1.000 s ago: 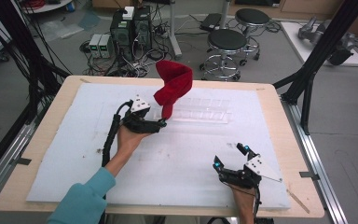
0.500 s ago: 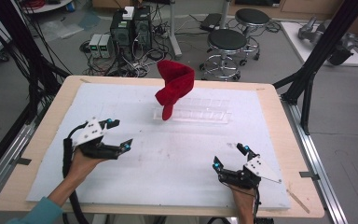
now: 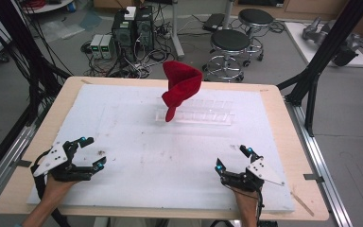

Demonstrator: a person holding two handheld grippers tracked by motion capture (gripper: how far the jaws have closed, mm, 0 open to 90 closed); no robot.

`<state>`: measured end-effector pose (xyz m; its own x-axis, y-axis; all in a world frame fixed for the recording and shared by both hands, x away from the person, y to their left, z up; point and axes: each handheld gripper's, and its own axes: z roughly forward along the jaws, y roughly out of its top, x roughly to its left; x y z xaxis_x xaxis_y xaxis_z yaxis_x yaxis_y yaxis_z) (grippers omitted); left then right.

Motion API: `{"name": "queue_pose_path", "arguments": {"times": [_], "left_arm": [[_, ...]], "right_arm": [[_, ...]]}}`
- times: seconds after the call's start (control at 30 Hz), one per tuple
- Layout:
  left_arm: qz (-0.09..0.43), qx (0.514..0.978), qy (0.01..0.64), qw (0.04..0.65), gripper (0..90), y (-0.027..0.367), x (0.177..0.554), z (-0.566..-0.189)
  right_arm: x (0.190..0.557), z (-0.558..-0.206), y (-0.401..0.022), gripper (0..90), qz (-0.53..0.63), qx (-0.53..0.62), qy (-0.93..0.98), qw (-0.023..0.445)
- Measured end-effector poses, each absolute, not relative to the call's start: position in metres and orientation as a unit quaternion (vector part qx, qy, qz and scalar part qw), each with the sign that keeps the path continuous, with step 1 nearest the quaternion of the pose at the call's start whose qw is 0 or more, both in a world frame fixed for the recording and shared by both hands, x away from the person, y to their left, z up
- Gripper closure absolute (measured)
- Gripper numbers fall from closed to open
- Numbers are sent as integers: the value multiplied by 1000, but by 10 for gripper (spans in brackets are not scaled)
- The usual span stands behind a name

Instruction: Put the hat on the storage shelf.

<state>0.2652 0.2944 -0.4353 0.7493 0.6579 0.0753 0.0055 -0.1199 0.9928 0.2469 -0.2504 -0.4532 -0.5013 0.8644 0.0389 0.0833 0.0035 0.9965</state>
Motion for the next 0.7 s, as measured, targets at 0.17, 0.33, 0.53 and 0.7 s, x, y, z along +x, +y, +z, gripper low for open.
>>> {"name": "queue_pose_path", "arguments": {"times": [0.17, 0.33, 0.53, 0.7], "left_arm": [[265, 693, 242, 626, 165, 304, 260, -441], [269, 688, 244, 629, 165, 308, 258, -449], [273, 682, 248, 632, 165, 309, 257, -452], [271, 676, 260, 634, 164, 310, 258, -453]], "right_arm": [[247, -453, -250, 5, 596, 377, 629, 328], [248, -453, -250, 5, 594, 375, 632, 328], [248, -453, -249, 5, 593, 376, 632, 328], [248, -453, -250, 5, 592, 381, 632, 324]]}}
